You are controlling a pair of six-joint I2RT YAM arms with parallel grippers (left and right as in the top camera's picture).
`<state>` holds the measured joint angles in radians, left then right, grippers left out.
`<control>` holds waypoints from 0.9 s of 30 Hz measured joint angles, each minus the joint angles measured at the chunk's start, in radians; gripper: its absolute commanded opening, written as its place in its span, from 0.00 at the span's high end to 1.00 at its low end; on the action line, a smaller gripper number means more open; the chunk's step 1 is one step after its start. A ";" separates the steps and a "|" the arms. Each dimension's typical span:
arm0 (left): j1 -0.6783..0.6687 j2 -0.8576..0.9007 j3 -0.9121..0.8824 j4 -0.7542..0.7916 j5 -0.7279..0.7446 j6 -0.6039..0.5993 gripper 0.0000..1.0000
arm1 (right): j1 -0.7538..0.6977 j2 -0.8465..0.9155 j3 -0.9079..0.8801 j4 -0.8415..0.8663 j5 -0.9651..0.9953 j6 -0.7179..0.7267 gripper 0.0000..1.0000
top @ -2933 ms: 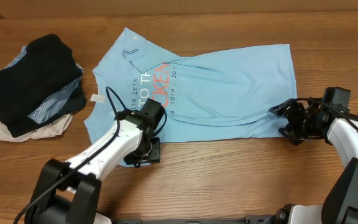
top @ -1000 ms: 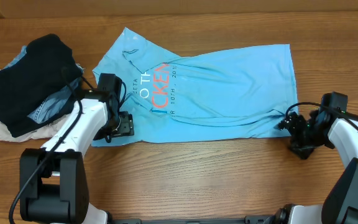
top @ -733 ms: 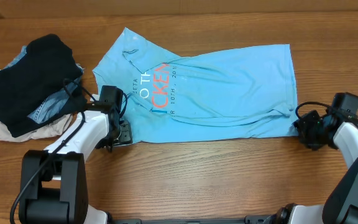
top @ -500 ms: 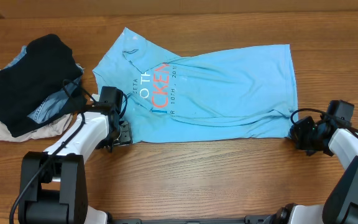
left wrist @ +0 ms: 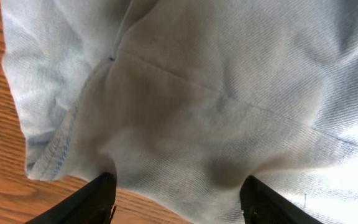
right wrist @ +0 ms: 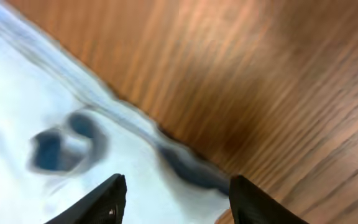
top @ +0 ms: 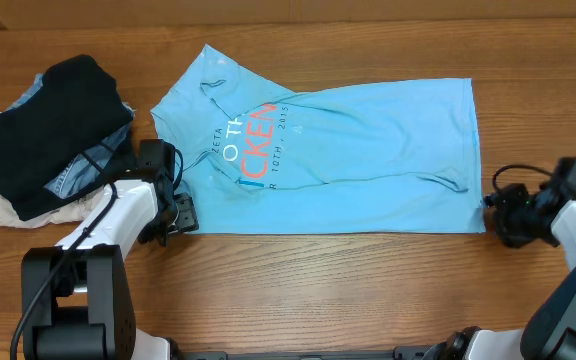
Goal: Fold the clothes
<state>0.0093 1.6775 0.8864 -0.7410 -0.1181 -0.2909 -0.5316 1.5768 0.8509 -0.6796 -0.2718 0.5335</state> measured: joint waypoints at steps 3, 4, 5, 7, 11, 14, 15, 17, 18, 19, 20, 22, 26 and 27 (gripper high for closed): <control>0.002 0.001 0.003 -0.023 -0.016 0.002 0.32 | 0.005 -0.032 0.092 -0.055 -0.100 -0.053 0.75; 0.005 0.001 0.004 -0.026 -0.016 0.002 0.32 | 0.019 -0.040 0.103 -0.057 -0.130 -0.064 0.82; 0.006 0.001 0.005 -0.027 -0.016 0.002 0.32 | 0.047 -0.041 0.104 -0.054 -0.145 -0.069 0.87; 0.006 0.006 0.011 -0.032 -0.016 0.002 0.31 | 0.146 -0.029 0.102 -0.012 -0.158 -0.078 0.91; 0.006 0.010 0.017 -0.037 -0.016 0.002 0.30 | 0.323 0.096 0.084 0.120 -0.111 -0.040 0.93; 0.006 0.010 0.018 -0.038 -0.016 0.002 0.30 | 0.321 0.188 0.078 0.192 -0.046 0.000 0.95; 0.006 0.010 0.018 -0.038 -0.016 0.002 0.30 | 0.310 0.196 0.075 0.220 -0.039 0.010 0.95; 0.006 0.010 0.018 -0.038 -0.016 0.003 0.30 | 0.277 0.198 0.075 0.275 -0.037 0.018 0.95; 0.006 0.010 0.018 -0.038 -0.016 0.003 0.30 | 0.257 0.198 0.078 0.294 -0.039 0.017 0.95; 0.006 0.010 0.018 -0.038 -0.016 0.003 0.30 | 0.221 0.198 0.084 0.318 -0.045 0.016 0.95; 0.006 0.010 0.018 -0.038 -0.016 0.002 0.30 | 0.203 0.198 0.090 0.326 -0.049 0.016 0.93; 0.006 0.010 0.018 -0.038 -0.016 0.003 0.30 | 0.167 0.198 0.108 0.338 -0.088 -0.005 0.87; 0.006 0.010 0.018 -0.038 -0.016 0.006 0.29 | 0.110 0.198 0.160 0.326 -0.301 -0.067 0.51; 0.006 0.010 0.020 -0.045 -0.016 0.006 0.26 | 0.109 0.198 0.160 0.325 -0.325 -0.067 0.47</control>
<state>0.0158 1.6875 0.9066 -0.7864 -0.1345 -0.2852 -0.4221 1.7748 1.0111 -0.3542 -0.5964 0.4664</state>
